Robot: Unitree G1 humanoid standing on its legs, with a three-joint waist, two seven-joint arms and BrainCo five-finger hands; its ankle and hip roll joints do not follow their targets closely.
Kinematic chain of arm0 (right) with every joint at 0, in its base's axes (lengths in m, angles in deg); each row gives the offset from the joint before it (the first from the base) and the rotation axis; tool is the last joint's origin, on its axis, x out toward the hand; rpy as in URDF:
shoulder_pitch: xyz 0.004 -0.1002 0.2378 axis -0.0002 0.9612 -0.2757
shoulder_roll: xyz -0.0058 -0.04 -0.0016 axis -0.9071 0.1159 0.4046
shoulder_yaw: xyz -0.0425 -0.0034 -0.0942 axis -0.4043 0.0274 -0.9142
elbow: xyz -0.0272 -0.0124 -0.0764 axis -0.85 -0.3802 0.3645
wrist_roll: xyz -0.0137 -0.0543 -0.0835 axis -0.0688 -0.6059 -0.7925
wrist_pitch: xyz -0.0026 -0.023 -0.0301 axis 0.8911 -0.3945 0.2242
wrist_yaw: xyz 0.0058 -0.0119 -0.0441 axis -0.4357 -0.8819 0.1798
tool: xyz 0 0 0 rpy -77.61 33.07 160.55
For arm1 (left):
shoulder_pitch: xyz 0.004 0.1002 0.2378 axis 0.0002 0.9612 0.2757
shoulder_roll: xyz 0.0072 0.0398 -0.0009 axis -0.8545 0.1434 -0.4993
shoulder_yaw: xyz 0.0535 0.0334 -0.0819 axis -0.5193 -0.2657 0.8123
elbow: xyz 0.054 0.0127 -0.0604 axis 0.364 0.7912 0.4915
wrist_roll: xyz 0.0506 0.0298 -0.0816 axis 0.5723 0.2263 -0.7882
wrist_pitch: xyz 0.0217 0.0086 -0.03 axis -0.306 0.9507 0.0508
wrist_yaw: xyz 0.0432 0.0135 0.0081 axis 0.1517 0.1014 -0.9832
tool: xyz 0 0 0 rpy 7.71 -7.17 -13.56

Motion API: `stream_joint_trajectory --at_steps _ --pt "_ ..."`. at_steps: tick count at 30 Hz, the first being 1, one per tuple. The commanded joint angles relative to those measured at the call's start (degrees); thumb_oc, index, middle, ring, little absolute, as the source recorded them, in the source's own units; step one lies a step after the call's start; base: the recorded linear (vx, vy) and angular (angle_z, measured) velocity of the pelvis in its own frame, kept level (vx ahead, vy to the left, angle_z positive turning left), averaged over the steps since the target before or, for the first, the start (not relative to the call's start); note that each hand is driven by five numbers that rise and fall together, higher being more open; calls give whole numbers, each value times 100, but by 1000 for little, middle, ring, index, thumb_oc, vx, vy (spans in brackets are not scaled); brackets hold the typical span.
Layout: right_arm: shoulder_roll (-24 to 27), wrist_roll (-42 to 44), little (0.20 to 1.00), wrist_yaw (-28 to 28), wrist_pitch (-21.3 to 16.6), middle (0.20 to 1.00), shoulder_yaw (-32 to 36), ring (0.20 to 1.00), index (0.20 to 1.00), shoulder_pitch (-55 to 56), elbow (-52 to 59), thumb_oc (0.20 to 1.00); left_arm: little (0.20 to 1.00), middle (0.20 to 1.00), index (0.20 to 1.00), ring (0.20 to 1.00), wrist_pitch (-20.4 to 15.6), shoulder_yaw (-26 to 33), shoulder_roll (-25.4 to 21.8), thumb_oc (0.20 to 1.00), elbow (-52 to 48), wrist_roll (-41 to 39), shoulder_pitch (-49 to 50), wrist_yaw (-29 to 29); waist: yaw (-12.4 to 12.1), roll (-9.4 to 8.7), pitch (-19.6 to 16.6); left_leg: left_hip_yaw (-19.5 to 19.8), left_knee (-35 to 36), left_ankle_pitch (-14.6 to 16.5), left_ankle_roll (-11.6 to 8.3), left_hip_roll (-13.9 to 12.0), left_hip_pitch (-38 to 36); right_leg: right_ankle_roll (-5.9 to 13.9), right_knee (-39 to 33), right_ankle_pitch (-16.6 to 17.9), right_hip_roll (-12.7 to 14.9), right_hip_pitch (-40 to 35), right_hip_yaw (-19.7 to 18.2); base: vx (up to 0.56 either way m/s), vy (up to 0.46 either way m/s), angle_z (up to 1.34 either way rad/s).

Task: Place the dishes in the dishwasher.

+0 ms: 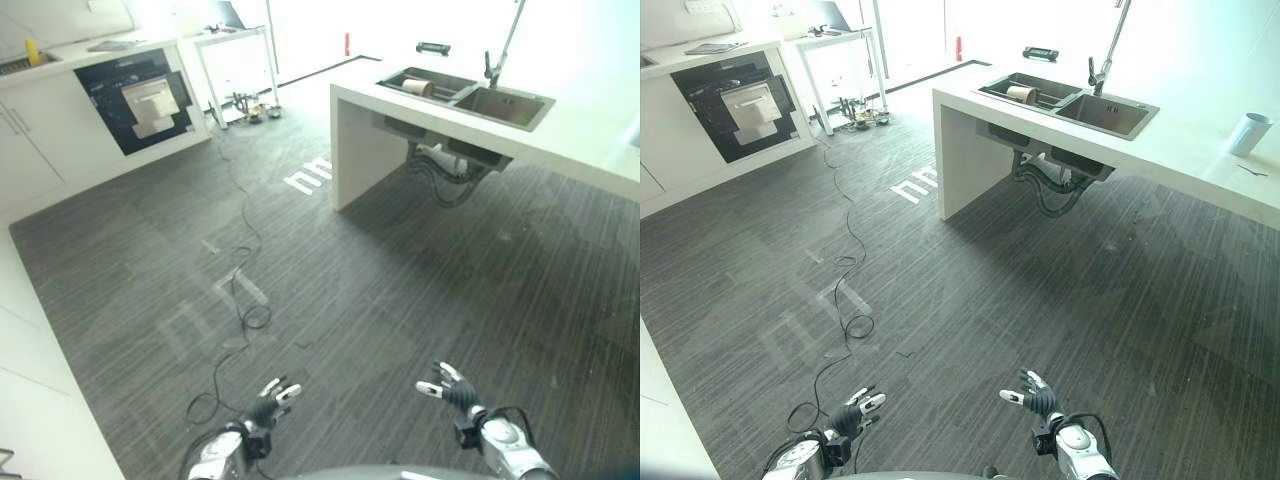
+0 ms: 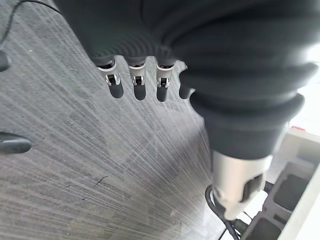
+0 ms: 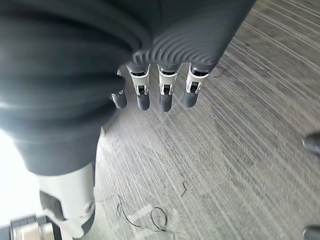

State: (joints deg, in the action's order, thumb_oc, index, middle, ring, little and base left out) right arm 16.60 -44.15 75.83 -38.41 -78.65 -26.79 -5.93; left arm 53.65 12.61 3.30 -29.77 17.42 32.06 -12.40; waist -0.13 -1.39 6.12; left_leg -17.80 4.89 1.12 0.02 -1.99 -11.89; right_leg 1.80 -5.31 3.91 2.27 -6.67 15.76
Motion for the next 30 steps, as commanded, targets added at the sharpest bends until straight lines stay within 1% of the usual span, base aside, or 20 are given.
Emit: stream_joint_trajectory --at_steps 1,3,4,5,7,9,10,11,12,14,15,17,20,21,24,28,29,30 --pt "255 -56 1000 -103 -420 1000 -272 1000 1000 -441 95 1000 1000 1000 1000 1000 -325 -216 -43 1000 17 72 -397 121 45 -25 33 13 -4 131 -267 -276 69 618 74 -234 527 -229 36 0 0 0" --pt "250 19 1000 -108 -450 1000 -277 1000 1000 -443 91 1000 1000 1000 1000 1000 -296 -199 -45 1000 -17 -85 -401 199 33 -17 26 22 6 131 -274 -272 67 621 60 -231 526 -235 51 8 -19 0" --pt "227 11 1000 -122 -485 1000 -269 1000 1000 -432 86 1000 1000 1000 1000 1000 -219 -192 -42 1000 -28 -92 -419 155 38 -15 24 20 10 132 -277 -268 65 626 57 -224 530 -232 57 14 -47 1" --pt "225 -22 1000 -167 -465 1000 -296 1000 1000 -442 108 1000 1000 1000 1000 1000 -247 -197 -33 1000 -37 -130 -399 94 38 -9 31 27 7 118 -291 -283 73 620 67 -233 523 -225 63 13 -56 1" --pt "197 16 1000 -200 -369 1000 -305 1000 1000 -438 90 1000 1000 1000 1000 1000 -156 -169 5 1000 -20 -216 -386 -10 25 1 38 43 8 111 -297 -288 83 618 67 -238 522 -223 79 9 -53 2" --pt "161 209 1000 -217 -234 1000 -289 1000 1000 -427 43 1000 1000 1000 1000 1000 38 -139 69 1000 33 -346 -427 -111 2 4 46 68 -2 100 -304 -284 105 622 62 -225 536 -219 118 -4 -73 3" --pt "97 341 1000 -213 -150 1000 -270 1000 1000 -424 -49 1000 1000 1000 1000 1000 480 -124 168 1000 116 -281 -492 -254 -20 15 64 93 -14 85 -302 -286 139 616 65 -223 544 -204 161 -49 -104 6" --pt "19 380 1000 -141 -95 1000 -269 1000 1000 -457 -178 1000 1000 1000 1000 1000 972 -195 286 1000 473 -100 -571 -482 -20 30 80 117 -25 61 -305 -293 167 600 72 -225 535 -196 189 -43 -103 5" --pt "-16 387 1000 -126 -80 1000 -281 1000 1000 -471 -233 1000 1000 1000 1000 1000 1072 -203 334 1000 674 -157 -588 -583 -13 35 76 126 -24 52 -310 -299 163 593 71 -231 525 -203 195 -21 -66 7" --pt "-66 412 1000 -99 -74 1000 -272 1000 1000 -460 -320 1000 1000 1000 1000 1000 1138 -157 382 1000 878 -244 -592 -669 6 38 64 130 -15 49 -317 -303 149 590 61 -237 514 -218 195 54 -48 7" --pt "-131 489 1000 -112 -1 1000 -221 1000 1000 -389 -421 1000 1000 1000 1000 1000 1319 -19 424 1000 1081 -245 -563 -774 29 43 18 118 -2 40 -353 -322 127 593 33 -241 501 -241 211 95 -71 7" --pt "-150 503 1000 -116 38 1000 -189 1000 1000 -345 -492 1000 1000 1000 1000 1000 1432 52 433 1000 1171 -305 -529 -789 36 43 -1 109 -7 16 -381 -352 135 589 31 -238 490 -231 215 63 -70 9" --pt "-134 460 1000 -93 47 1000 -140 1000 1000 -311 -600 1000 1000 1000 1000 1000 1490 151 422 1000 1208 -374 -473 -806 37 54 7 91 -37 -26 -426 -413 164 569 31 -232 471 -209 232 7 -77 3" --pt "-77 471 1000 -48 -17 1000 -73 1000 1000 -293 -738 1000 1000 1000 1000 1000 1532 279 416 1000 1315 -479 -437 -713 47 57 70 88 -114 -73 -480 -488 234 522 31 -251 423 -181 223 -12 -119 1" --pt "-38 484 1000 -9 -17 1000 -42 1000 1000 -297 -769 1000 1000 1000 1000 1000 1509 324 456 1000 1334 -591 -430 -641 59 54 97 102 -168 -100 -518 -541 282 487 33 -266 392 -167 212 -5 -80 3" --pt "-20 460 1000 72 -100 1000 -16 1000 1000 -331 -809 1000 1000 1000 1000 1000 1387 347 533 1000 1315 -693 -427 -634 44 47 144 178 -332 -130 -589 -628 410 427 52 -315 337 -164 196 9 -98 2" --pt "-14 492 1000 144 -136 1000 -19 1000 1000 -344 -818 1000 1000 1000 1000 1000 1308 349 543 1000 1314 -676 -428 -673 40 42 154 190 -397 -135 -608 -657 457 411 58 -325 327 -166 196 20 -96 9" --pt "8 555 1000 327 -174 1000 -44 1000 1000 -378 -775 1000 1000 1000 1000 1000 1146 361 548 1000 1290 -710 -446 -575 40 30 175 220 -525 -135 -629 -694 541 384 69 -339 314 -163 182 32 -141 9"
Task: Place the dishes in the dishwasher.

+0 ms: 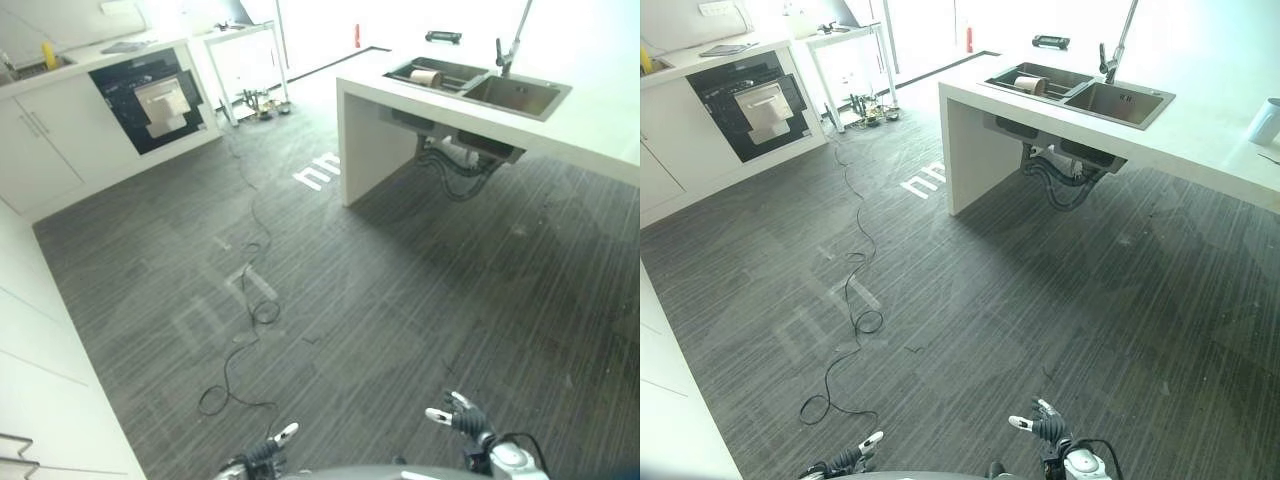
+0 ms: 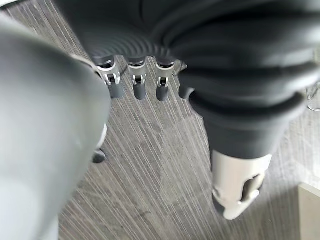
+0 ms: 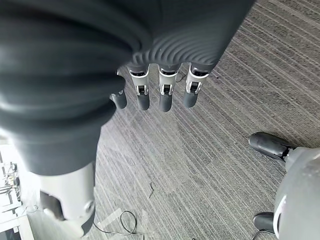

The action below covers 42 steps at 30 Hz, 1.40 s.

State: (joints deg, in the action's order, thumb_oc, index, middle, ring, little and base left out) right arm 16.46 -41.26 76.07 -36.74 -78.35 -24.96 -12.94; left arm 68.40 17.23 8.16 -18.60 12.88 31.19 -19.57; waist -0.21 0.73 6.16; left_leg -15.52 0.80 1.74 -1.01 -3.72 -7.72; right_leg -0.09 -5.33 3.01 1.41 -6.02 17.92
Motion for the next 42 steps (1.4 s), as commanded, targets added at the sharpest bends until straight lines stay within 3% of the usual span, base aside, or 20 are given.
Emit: stream_joint_trajectory --at_steps 1,5,7,9,11,13,15,19,22,28,32,34,35,36,37,40,41,42 --pt "57 297 1000 461 -335 1000 -117 1000 1000 -564 34 1000 1000 1000 1000 1000 -552 -84 71 1000 51 -432 -393 325 60 -197 194 25 -354 -164 -524 -548 233 529 95 -274 385 -212 -66 31 -138 6" --pt "151 407 1000 659 -327 1000 -159 1000 1000 -649 159 1000 1000 1000 1000 1000 -879 -105 53 1000 -259 -729 -407 337 12 -231 282 232 -1282 -41 -418 -403 569 415 145 -311 365 -172 -171 23 -117 1" --pt "174 365 1000 608 -280 1000 -137 1000 1000 -689 173 1000 1000 1000 1000 1000 -855 -102 14 1000 -391 -587 -404 323 -45 -303 372 306 -2315 -211 -388 -337 1116 282 168 -327 345 -175 -178 48 -178 2" --pt "172 427 1000 574 -202 1000 -70 1000 1000 -720 4 1000 1000 1000 1000 1000 -736 -127 -2 1000 -459 -213 -335 275 -147 -244 522 451 -2719 -556 -420 -255 1720 212 243 -383 229 -241 -310 202 -60 32" --pt "133 324 1000 651 -84 1000 -43 1000 1000 -764 -99 1000 1000 1000 1000 1000 -736 -66 19 1000 -374 -269 -173 101 -255 -91 630 459 -2039 -920 -461 -207 1898 231 313 -445 98 -317 -454 385 180 0" --pt "102 215 1000 611 -165 1000 -70 1000 1000 -723 -117 1000 1000 1000 1000 1000 -844 19 38 1000 -229 -420 -58 116 -324 19 685 440 -917 -1407 -621 -488 1870 282 293 -516 64 -460 -473 402 310 -40" --pt "78 241 1000 540 -375 1000 -37 1000 1000 -604 -227 1000 1000 1000 1000 1000 -1040 72 72 1000 -71 -261 -27 267 -375 43 747 361 -262 -1616 -750 -819 2009 336 354 -573 183 -565 -430 321 276 -48" --pt "46 155 1000 450 -564 1000 5 1000 1000 -420 -171 1000 1000 1000 1000 1000 -1271 103 107 1000 -92 -216 -16 442 -279 37 765 -236 -66 -1427 -744 -1035 1883 436 657 -768 418 -590 -91 262 283 -5" --pt "-2 261 1000 420 -535 1000 43 1000 1000 -429 -310 1000 1000 1000 1000 1000 -1563 124 76 1000 -140 -177 -8 496 -378 71 678 -101 -112 -1250 -635 -914 1713 460 1012 -1134 425 -710 -174 302 216 5" --pt "-133 246 1000 308 -327 1000 167 1000 1000 -506 -456 1000 1000 1000 1000 1000 -1414 -77 -178 1000 -265 86 -196 646 -503 -55 396 -206 -44 -854 -231 -482 1395 608 1485 -1472 507 -967 -118 249 159 -20" --pt "-197 562 1000 141 -276 1000 294 1000 1000 -638 -514 1000 1000 1000 1000 1000 -1353 -423 -249 1000 -277 291 -355 541 -496 -163 294 -194 163 -607 134 -42 1176 924 2424 -905 721 -796 -228 159 197 13" --pt "-244 663 1000 93 -347 1000 309 1000 1000 -612 -461 1000 1000 1000 1000 1000 -1286 -530 -309 1000 -300 247 -404 454 -459 -222 282 -146 281 -474 327 227 1061 1167 3207 -338 752 -535 -349 132 195 9" --pt "-258 799 1000 57 -372 1000 306 1000 1000 -579 -381 1000 1000 1000 1000 1000 -1179 -555 -359 1000 -301 248 -411 362 -436 -217 282 -99 338 -378 434 334 969 1262 3925 81 752 -180 -403 135 186 16" --pt "-260 824 1000 73 -372 1000 306 1000 1000 -588 -363 1000 1000 1000 1000 1000 -1132 -560 -355 1000 -272 230 -416 300 -416 -185 294 -72 361 -337 464 350 903 1218 4182 129 819 53 -370 156 153 25" --pt "-264 818 1000 99 -389 1000 278 1000 1000 -624 -370 1000 1000 1000 1000 1000 -1069 -537 -348 1000 -183 162 -421 281 -340 -129 344 -5 382 -266 487 366 760 1096 4334 -32 826 492 -296 166 50 22" --pt "-250 776 1000 93 -369 1000 241 1000 1000 -662 -373 1000 1000 1000 1000 1000 -947 -461 -360 1000 -85 199 -431 313 -167 -35 458 139 407 -191 410 333 475 925 3798 -239 706 1100 -176 188 -79 -8" --pt "-202 818 1000 86 -321 1000 262 1000 1000 -657 -395 1000 1000 1000 1000 1000 -806 -403 -428 1000 -8 318 -452 321 -27 -67 601 261 420 -55 283 318 202 887 2679 7 946 1479 -31 266 -192 11" --pt "-200 825 1000 86 -310 1000 263 1000 1000 -657 -400 1000 1000 1000 1000 1000 -779 -400 -434 1000 -3 327 -454 319 -11 -68 620 273 420 -39 273 314 172 892 2597 36 959 1476 -18 332 -273 16"
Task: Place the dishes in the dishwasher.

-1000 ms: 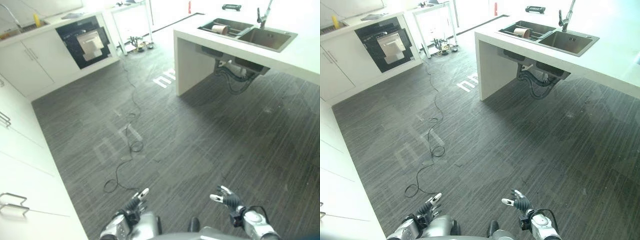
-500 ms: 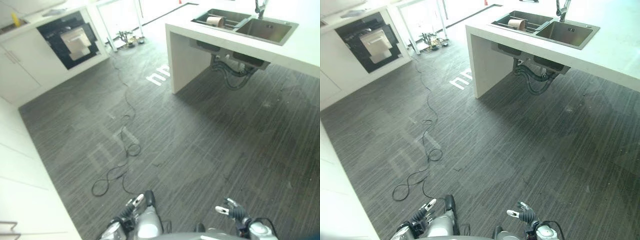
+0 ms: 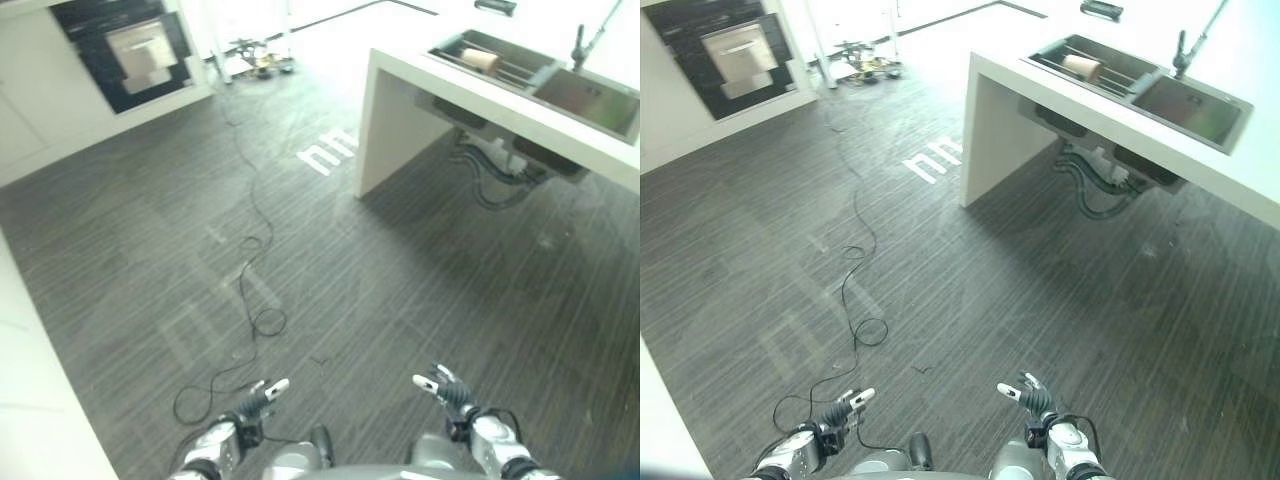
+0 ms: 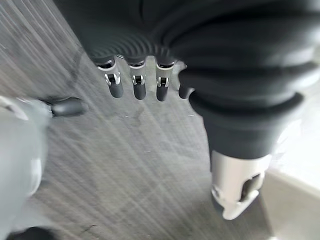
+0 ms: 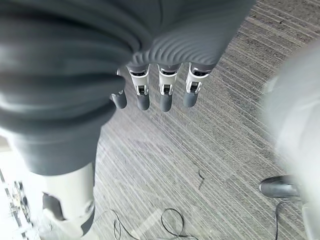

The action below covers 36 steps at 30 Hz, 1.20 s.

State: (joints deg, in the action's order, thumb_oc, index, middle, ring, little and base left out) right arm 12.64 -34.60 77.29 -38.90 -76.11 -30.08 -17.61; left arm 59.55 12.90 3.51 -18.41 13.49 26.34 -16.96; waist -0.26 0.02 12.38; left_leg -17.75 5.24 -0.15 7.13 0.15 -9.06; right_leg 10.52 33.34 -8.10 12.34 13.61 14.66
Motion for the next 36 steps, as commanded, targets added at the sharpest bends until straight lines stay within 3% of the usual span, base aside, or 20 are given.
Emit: stream_joint_trajectory --at_steps 1,2,3,4,6,8,9,10,11,12,13,15,17,19,22,23,28,30,33,36 --pt "180 137 1000 -21 -63 1000 73 1000 1000 -102 42 1000 771 771 771 771 101 50 -1 771 46 318 87 81 97 -20 47 566 -24 290 -565 -74 121 -83 -1504 1499 47 -191 203 214 -170 6" --pt "171 91 812 -23 -41 812 104 812 812 -63 38 812 561 561 561 561 104 72 -3 561 84 363 130 69 118 -14 60 538 -24 338 -575 -97 42 -61 -1488 1507 116 -162 197 256 -220 15" --pt "170 75 420 -37 1 420 127 420 420 -32 52 420 476 476 476 476 154 104 1 476 102 428 166 60 109 -4 54 459 -24 328 -606 -138 11 -82 -1589 1379 139 -299 312 262 -260 25" --pt "182 99 200 -54 100 200 174 200 200 -16 -21 200 209 209 209 209 244 121 13 209 147 601 215 84 81 1 -20 331 -24 289 -673 -204 -24 -100 -1991 1210 75 -594 511 230 -252 29" --pt "177 114 200 -90 187 200 197 200 200 -11 -100 200 200 200 200 200 251 78 27 200 175 716 237 111 100 15 -40 323 -24 300 -696 -229 -83 -129 -2145 1078 -59 -768 474 218 -254 29" --pt "186 50 200 -142 497 200 222 200 200 35 -271 200 200 200 200 200 174 1 90 200 179 807 266 84 149 5 -164 306 -291 416 -755 -223 -86 -332 -2567 789 -402 -1254 381 332 -406 30" --pt "230 -175 200 -169 659 200 202 200 200 23 -420 200 200 200 200 200 165 39 192 200 173 744 305 -17 124 -68 -234 377 -1000 690 -788 -100 116 -493 -2788 715 -512 -1489 295 288 -402 -72" --pt "259 -192 200 -179 693 200 212 200 200 8 -441 200 200 200 200 200 144 37 227 200 163 771 292 -33 118 -115 -246 369 -1387 723 -814 -105 282 -554 -2847 709 -517 -1527 264 345 -555 -98" --pt "342 41 310 -193 795 310 279 310 310 -21 -471 310 555 555 555 555 37 92 303 555 166 749 296 -136 59 -202 -182 484 -2910 475 -906 -253 975 -757 -2881 578 -590 -1659 132 231 -404 -83" --pt "349 22 567 -209 819 567 347 567 567 -10 -477 567 1000 1000 1000 1000 46 151 304 1000 164 749 317 -184 59 -217 -157 485 -3392 319 -943 -399 1253 -829 -2853 520 -625 -1692 114 243 -367 -41" --pt "352 -10 1000 -229 814 1000 388 1000 1000 12 -483 1000 1000 1000 1000 1000 92 183 299 1000 148 751 319 -209 66 -221 -141 505 -3602 211 -959 -506 1427 -871 -2826 486 -654 -1712 94 213 -110 -55" --pt "363 -94 1000 -250 803 1000 458 1000 1000 -5 -591 1000 1000 1000 1000 1000 142 258 329 1000 163 727 344 -271 -10 -137 -47 634 -3113 146 -916 -407 1538 -860 -2768 386 -796 -1848 -102 317 73 -64" --pt "411 -231 1000 -263 817 1000 493 1000 1000 -33 -628 1000 1000 1000 1000 1000 110 285 354 1000 184 615 382 -310 -77 3 -34 722 -1572 -380 -1112 -632 1521 -781 -2865 251 -968 -2036 -270 386 237 -62" --pt "434 -203 1000 -264 764 1000 469 1000 1000 1 -695 1000 1000 1000 1000 1000 80 308 369 1000 251 592 410 -277 -175 77 -18 1017 -709 -876 -1340 -976 1588 -719 -2968 168 -991 -2237 -421 426 291 -80" --pt "432 -177 1000 -249 684 1000 474 1000 1000 89 -725 1000 1000 1000 1000 1000 113 341 364 1000 292 625 409 -237 -163 78 -1 884 -339 -951 -1412 -1229 1589 -668 -2969 89 -897 -2359 -429 298 254 -66" --pt "402 -142 1000 -275 630 1000 509 1000 1000 138 -736 1000 1000 1000 1000 1000 152 350 364 1000 288 696 388 -196 -104 97 -46 622 -322 -923 -1401 -1287 1473 -621 -2888 9 -837 -2401 -337 351 377 -73" --pt "248 252 1000 -290 450 1000 710 1000 1000 239 -764 1000 1000 1000 1000 1000 173 286 206 1000 265 669 321 -282 -122 87 -221 754 -185 -580 -1092 -760 1050 -440 -2327 -141 -650 -2443 -382 331 378 4" --pt "212 466 1000 -356 444 1000 747 1000 1000 217 -710 1000 1000 1000 1000 1000 196 206 115 1000 261 643 263 -256 -97 60 -275 835 -136 -400 -884 -491 938 -327 -1921 54 -586 -2263 -470 192 316 43" --pt "106 669 1000 -535 358 1000 784 1000 1000 247 -509 1000 1000 1000 1000 1000 164 -39 65 1000 197 746 145 -202 -65 56 -324 809 -58 -130 -408 -45 764 -37 55 896 -455 -1591 -542 176 364 32" --pt "129 709 1000 -473 333 1000 800 1000 1000 222 -454 1000 1000 1000 1000 1000 170 -74 69 1000 171 668 151 -336 -91 126 -266 747 -24 -52 -343 -2 607 -69 803 1073 -304 -1088 -327 126 162 7"
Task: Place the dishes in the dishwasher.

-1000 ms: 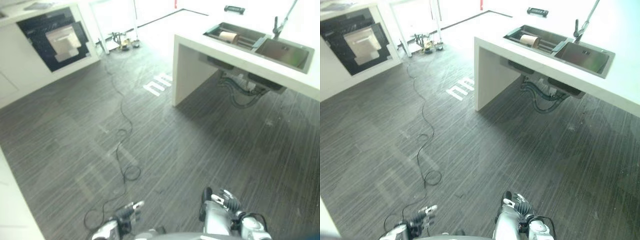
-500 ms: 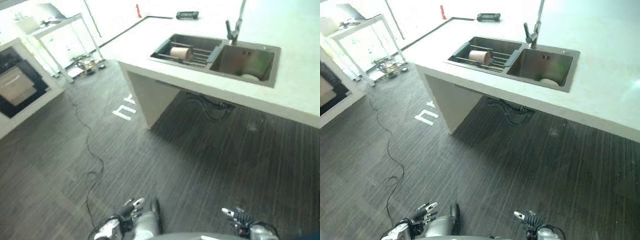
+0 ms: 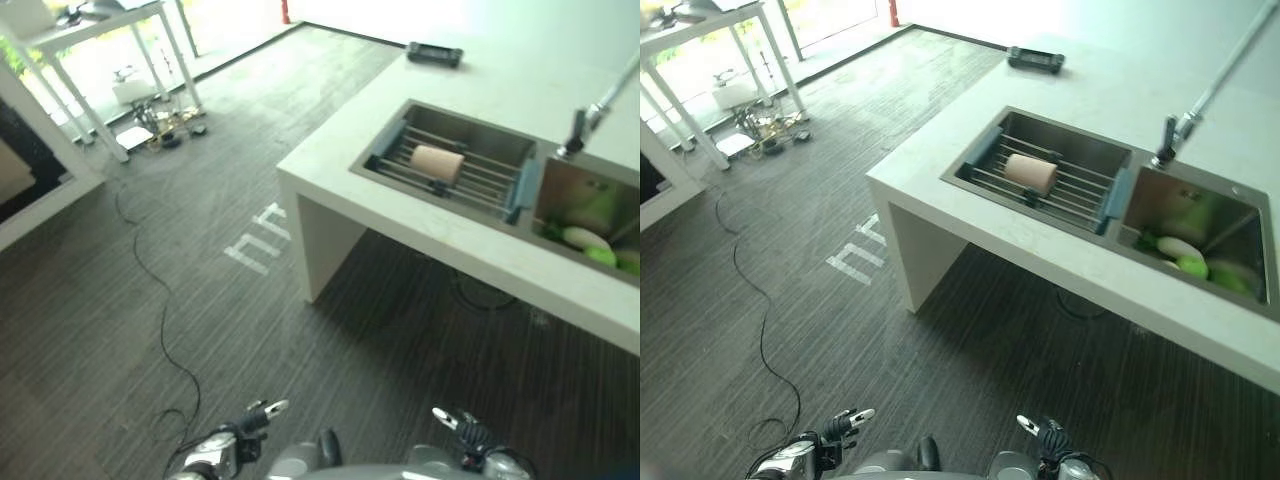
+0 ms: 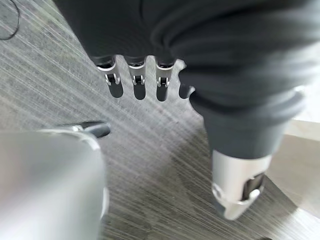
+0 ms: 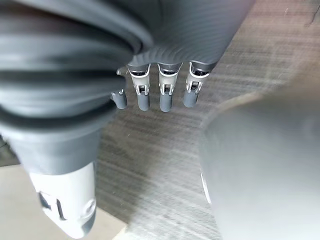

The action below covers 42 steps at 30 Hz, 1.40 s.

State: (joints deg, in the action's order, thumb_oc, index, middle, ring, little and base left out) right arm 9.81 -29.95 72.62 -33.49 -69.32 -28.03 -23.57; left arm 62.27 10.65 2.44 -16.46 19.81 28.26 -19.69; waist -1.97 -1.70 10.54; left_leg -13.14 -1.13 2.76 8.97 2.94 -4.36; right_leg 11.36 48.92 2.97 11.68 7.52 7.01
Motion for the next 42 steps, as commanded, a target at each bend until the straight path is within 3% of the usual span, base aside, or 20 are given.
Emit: stream_joint_trajectory --at_steps 1,2,4,6,7,9,15,20,24,29,33,37,38,39,40,41,42 --pt "433 82 1000 -50 -232 1000 -32 1000 1000 -80 234 1000 1000 1000 1000 1000 -63 247 116 1000 -33 43 -56 -11 225 230 78 254 613 -158 -624 -247 -163 -244 -2005 -37 -219 107 800 264 -62 -50" --pt "450 164 1000 -81 -196 1000 -73 1000 1000 -106 242 1000 1000 1000 1000 1000 -57 294 93 1000 -37 39 -71 -8 248 158 146 214 613 -61 -699 -259 -274 -211 -2810 212 4 240 993 266 -154 -65" --pt "465 129 1000 -42 -161 1000 -7 1000 1000 -110 197 1000 1000 1000 1000 1000 -148 377 60 1000 27 6 -44 42 308 121 207 100 613 125 -744 -274 -489 -89 -3302 510 291 383 1104 120 -152 -48" --pt "465 39 1000 -49 -145 1000 50 1000 1000 -67 153 1000 1000 1000 1000 1000 -201 414 50 1000 31 -46 -1 90 328 106 153 14 613 165 -781 -282 -576 -46 -3703 473 262 183 1152 222 -240 64" --pt "446 197 1000 -118 -167 1000 121 1000 1000 7 46 1000 1000 1000 1000 1000 -206 391 93 1000 -2 149 100 204 261 132 35 -93 613 177 -862 -333 -711 -88 -4266 273 68 -345 1370 340 -317 44" --pt "431 272 1000 -143 -257 1000 57 1000 1000 33 122 1000 1000 1000 1000 1000 -275 286 216 1000 -25 245 194 225 262 71 -145 -104 613 238 -894 -255 -722 -178 -4815 273 -134 -678 1366 276 -211 -3" --pt "390 361 1000 -130 -272 1000 118 1000 1000 105 55 1000 1000 1000 1000 1000 -201 266 188 1000 -43 279 134 160 332 48 -105 -152 613 246 -843 -252 -790 -139 -4702 313 -155 -573 1296 44 -31 -49" --pt "372 446 1000 -49 -329 1000 171 1000 1000 178 30 1000 1000 1000 1000 1000 -98 349 119 1000 68 418 154 91 395 64 -58 -247 601 200 -809 -308 -814 -194 -4394 147 -208 -515 1269 30 -53 5" --pt "410 448 1000 -69 -282 1000 180 1000 1000 213 -22 1000 1000 1000 1000 1000 -111 374 126 1000 71 279 151 115 497 104 -66 -276 435 248 -811 -312 -797 -390 -4463 -111 -477 -764 1059 82 -115 -4" --pt "517 526 1000 38 -291 1000 219 1000 1000 140 37 1000 1000 1000 1000 1000 -152 355 291 1000 89 331 160 5 445 127 -55 -169 -517 538 -929 -169 -394 -565 -4596 -244 -486 -993 996 76 -116 -13" --pt "577 306 1000 69 -257 1000 179 1000 1000 97 97 1000 1000 1000 1000 1000 -170 407 389 1000 74 160 153 -48 432 168 -50 -35 -1181 351 -1067 -172 -79 -702 -4632 -339 -511 -1062 903 61 -68 -51" --pt "643 139 1000 20 -332 1000 102 1000 1000 92 86 1000 1000 1000 1000 1000 -208 514 441 1000 29 -88 139 -148 424 100 91 267 -2805 -19 -1179 -317 718 -912 -4606 -460 -569 -1126 632 85 -100 -56" --pt "650 121 1000 -15 -325 1000 123 1000 1000 83 80 1000 1000 1000 1000 1000 -168 529 456 1000 5 -99 124 -175 409 102 111 314 -2720 -70 -1170 -370 793 -916 -4611 -467 -605 -1151 564 161 33 -17" --pt "661 55 1000 -57 -320 1000 121 1000 1000 4 21 1000 1000 1000 1000 1000 -157 539 490 1000 -14 -92 127 -179 349 147 106 494 -1885 87 -1056 -283 633 -854 -4627 -456 -684 -1133 385 150 131 -28" --pt "671 22 1000 -61 -322 1000 105 1000 1000 -33 -10 1000 1000 1000 1000 1000 -174 537 504 1000 -8 -70 137 -170 310 167 110 581 -1536 62 -1058 -286 567 -831 -4654 -457 -720 -1149 296 178 209 -51" --pt "715 0 1000 -60 -315 1000 45 1000 1000 -101 -39 1000 1000 1000 1000 1000 -228 490 517 1000 0 -115 163 -183 229 210 129 813 -935 -208 -1185 -434 657 -789 -4742 -477 -786 -1207 113 128 151 -88" --pt "733 5 1000 -64 -305 1000 45 1000 1000 -128 -39 1000 1000 1000 1000 1000 -247 476 526 1000 3 -143 171 -201 190 206 164 885 -737 -279 -1225 -482 677 -766 -4785 -480 -779 -1264 38 125 152 -96"
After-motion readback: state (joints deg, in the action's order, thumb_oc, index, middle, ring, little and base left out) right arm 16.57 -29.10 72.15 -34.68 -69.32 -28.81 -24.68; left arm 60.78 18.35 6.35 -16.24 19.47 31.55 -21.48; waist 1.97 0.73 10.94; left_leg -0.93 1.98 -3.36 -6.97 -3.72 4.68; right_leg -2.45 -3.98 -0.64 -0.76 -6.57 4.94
